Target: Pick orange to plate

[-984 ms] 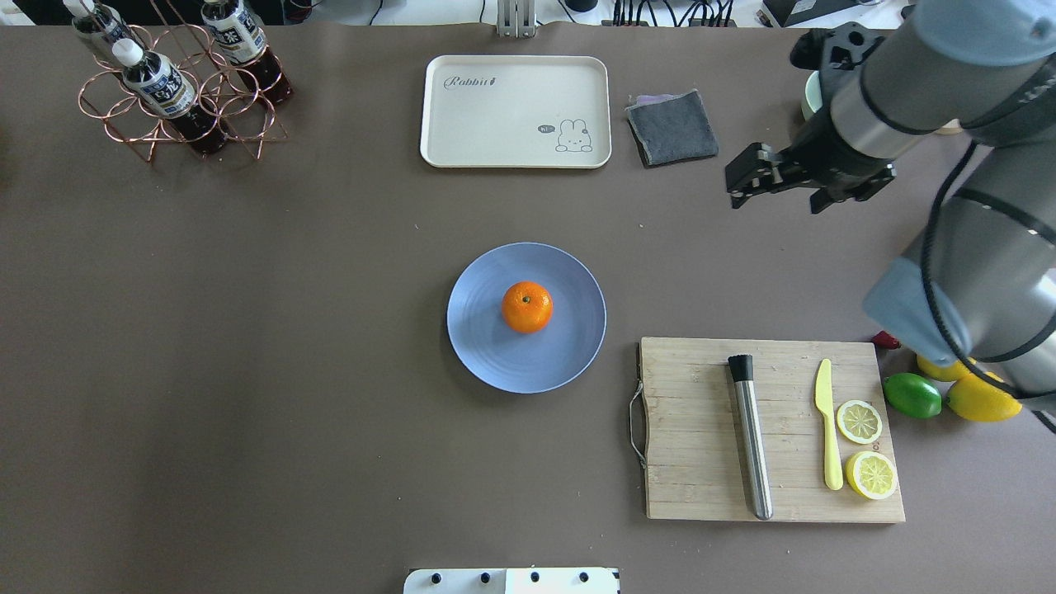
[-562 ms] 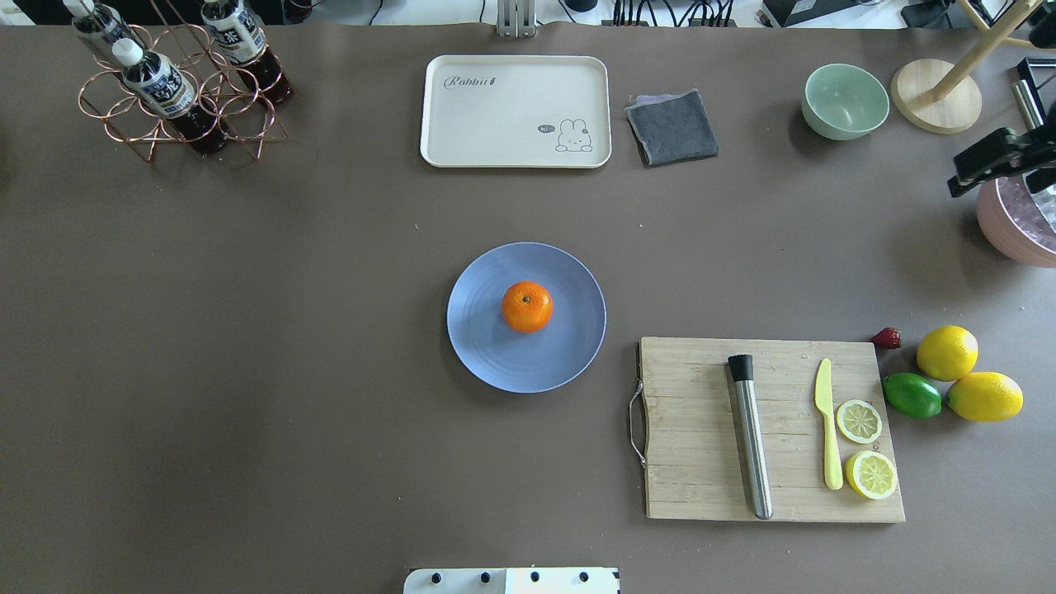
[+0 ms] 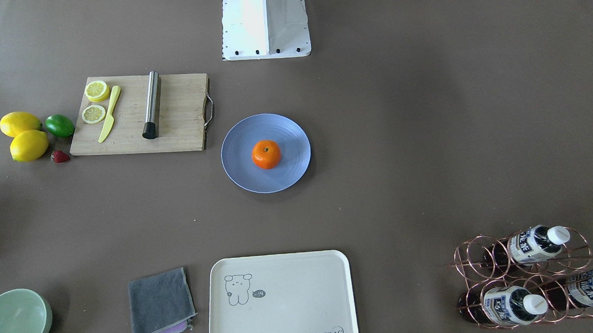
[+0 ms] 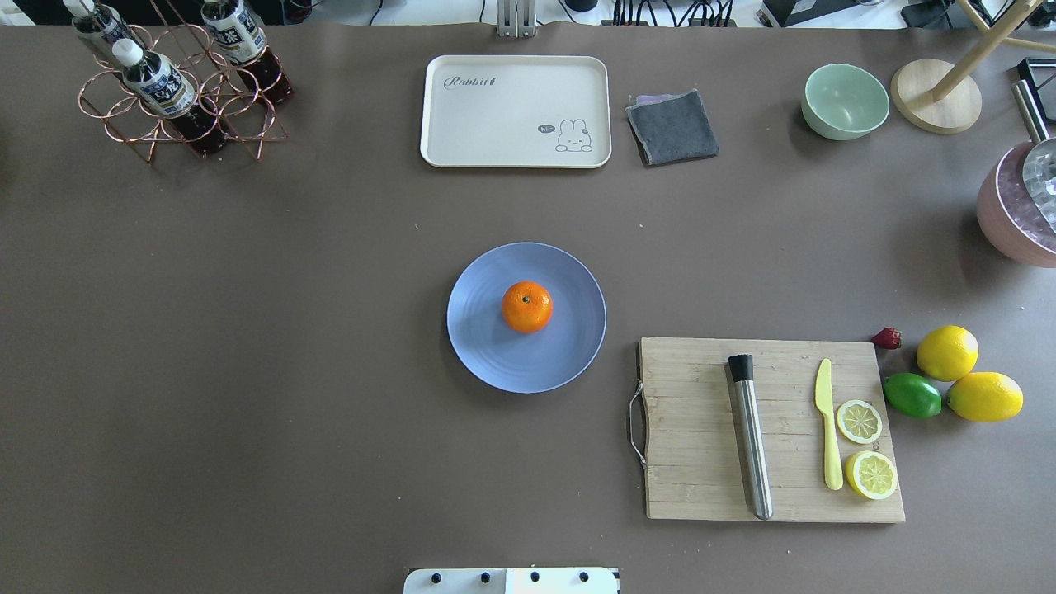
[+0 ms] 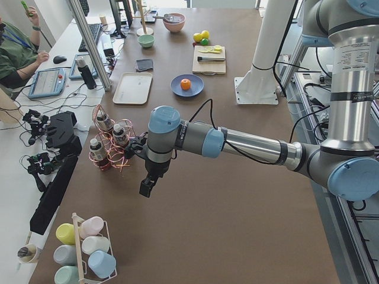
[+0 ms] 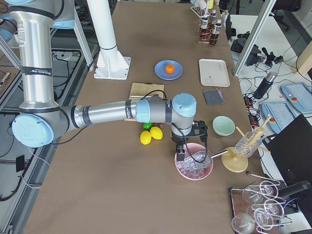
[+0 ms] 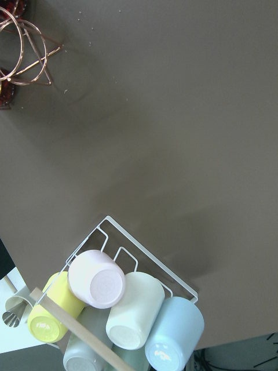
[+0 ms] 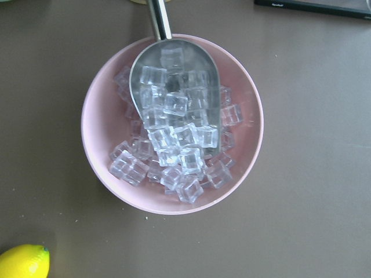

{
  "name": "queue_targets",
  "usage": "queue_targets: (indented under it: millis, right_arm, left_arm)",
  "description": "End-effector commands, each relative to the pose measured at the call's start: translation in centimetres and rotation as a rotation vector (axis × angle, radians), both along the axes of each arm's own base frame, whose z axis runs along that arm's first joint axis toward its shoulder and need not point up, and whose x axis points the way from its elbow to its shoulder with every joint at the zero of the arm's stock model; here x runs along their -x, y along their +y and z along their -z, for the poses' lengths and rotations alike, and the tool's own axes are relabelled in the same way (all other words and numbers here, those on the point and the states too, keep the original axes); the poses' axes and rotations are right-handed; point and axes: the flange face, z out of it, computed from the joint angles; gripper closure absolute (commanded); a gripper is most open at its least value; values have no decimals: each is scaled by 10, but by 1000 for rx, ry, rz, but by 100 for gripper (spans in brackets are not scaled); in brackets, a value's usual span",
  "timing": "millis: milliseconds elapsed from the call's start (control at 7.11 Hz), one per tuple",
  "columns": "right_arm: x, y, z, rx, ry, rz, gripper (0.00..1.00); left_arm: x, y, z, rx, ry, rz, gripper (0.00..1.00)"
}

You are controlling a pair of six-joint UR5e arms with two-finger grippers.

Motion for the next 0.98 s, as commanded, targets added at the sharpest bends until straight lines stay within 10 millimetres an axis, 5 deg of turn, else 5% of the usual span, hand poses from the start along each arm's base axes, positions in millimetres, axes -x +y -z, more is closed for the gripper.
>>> queue_targets:
  millis: [0, 844]
  right_arm:
    - [-24, 22, -33, 46, -52, -38, 0]
    - [-21, 25, -29, 54, -75, -60, 0]
  left_arm:
    - [-6, 19, -14, 51, 138, -19, 2]
    - [-7, 50, -50, 39, 129, -19, 2]
